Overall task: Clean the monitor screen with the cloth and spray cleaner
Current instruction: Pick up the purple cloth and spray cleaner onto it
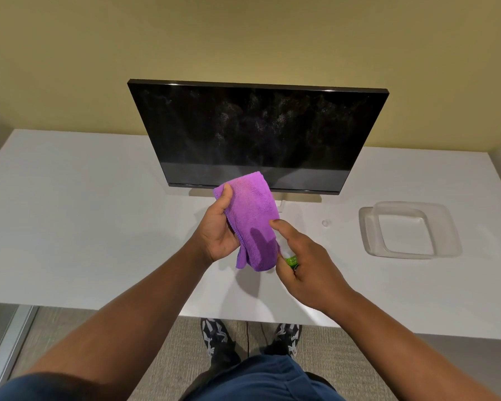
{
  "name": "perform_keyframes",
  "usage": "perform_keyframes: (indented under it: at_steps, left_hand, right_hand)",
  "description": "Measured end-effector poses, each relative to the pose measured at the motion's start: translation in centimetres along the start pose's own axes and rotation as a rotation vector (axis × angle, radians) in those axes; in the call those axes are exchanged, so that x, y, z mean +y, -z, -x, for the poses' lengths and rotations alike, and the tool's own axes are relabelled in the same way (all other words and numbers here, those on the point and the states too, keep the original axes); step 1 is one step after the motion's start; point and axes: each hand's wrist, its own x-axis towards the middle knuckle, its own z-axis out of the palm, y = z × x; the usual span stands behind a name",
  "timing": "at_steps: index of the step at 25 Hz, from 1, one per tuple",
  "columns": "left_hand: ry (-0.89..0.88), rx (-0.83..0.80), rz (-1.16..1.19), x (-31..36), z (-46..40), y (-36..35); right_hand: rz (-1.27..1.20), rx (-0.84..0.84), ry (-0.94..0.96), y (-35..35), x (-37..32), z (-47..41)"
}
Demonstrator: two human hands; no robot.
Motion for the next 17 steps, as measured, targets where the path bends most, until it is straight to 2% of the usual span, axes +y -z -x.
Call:
perform_keyframes:
  at_steps: [5,17]
  left_hand:
    - [0.002,0.007,-0.002,-0.4,0.0,-0.1]
    - [0.029,0.018,0.011,-0.8,0.0,0.5]
  right_hand:
    - [0.130,-0.016,0.022,-0.4,-0.3,0.4]
    - [-0.031,-0.040,-0.034,-1.0,-0.6,1.1]
